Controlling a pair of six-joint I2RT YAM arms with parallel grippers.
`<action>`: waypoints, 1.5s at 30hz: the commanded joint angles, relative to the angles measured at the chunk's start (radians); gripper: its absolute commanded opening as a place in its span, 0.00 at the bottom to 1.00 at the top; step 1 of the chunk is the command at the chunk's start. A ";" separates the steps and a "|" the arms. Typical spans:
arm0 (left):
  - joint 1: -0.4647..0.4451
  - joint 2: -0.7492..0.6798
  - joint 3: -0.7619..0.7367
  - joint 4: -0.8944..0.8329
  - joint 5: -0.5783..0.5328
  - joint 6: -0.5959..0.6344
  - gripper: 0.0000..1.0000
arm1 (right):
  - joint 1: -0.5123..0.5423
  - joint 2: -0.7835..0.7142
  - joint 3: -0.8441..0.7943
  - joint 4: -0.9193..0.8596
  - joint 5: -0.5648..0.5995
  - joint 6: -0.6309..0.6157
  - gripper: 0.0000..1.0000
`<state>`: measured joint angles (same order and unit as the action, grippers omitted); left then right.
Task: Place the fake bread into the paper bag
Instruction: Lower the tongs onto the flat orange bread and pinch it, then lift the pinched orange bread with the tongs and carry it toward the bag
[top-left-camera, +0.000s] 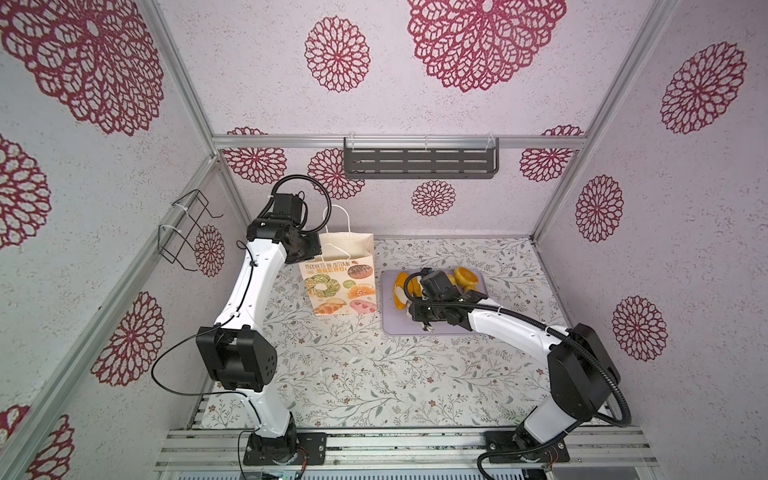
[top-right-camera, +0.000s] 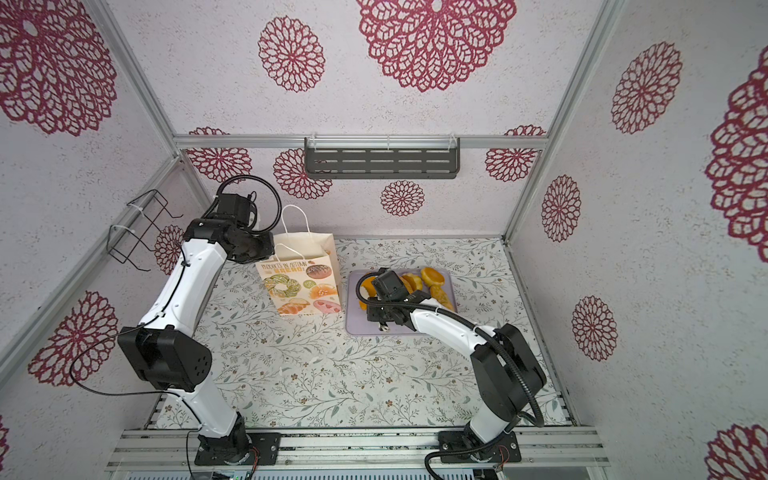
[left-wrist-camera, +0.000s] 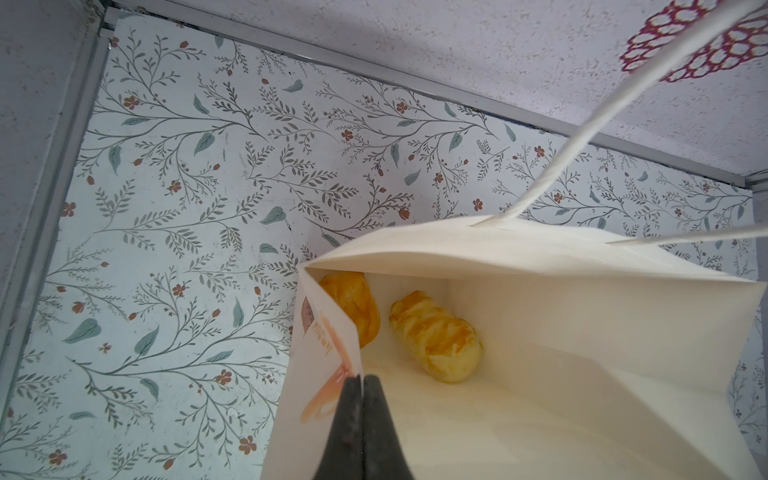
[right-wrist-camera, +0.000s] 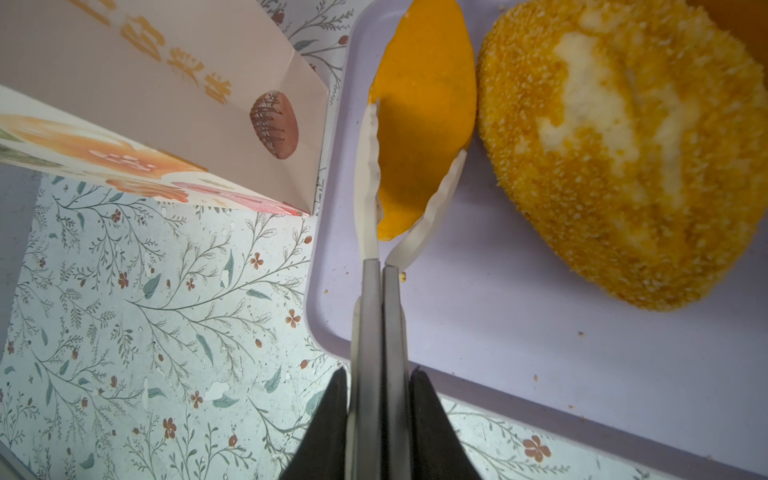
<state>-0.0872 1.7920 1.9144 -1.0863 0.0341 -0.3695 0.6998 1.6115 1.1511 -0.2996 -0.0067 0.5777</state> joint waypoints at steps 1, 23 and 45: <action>-0.011 0.020 0.005 -0.020 -0.013 0.009 0.00 | -0.006 -0.084 -0.003 0.063 0.001 0.005 0.05; -0.016 0.015 0.002 -0.018 -0.032 0.009 0.00 | -0.007 -0.254 -0.076 0.124 0.002 0.002 0.05; -0.020 0.019 0.018 -0.032 -0.050 0.004 0.00 | -0.006 -0.376 -0.103 0.209 -0.019 -0.032 0.03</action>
<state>-0.1005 1.7939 1.9175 -1.0878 -0.0097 -0.3698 0.6979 1.2900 1.0286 -0.1795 -0.0212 0.5739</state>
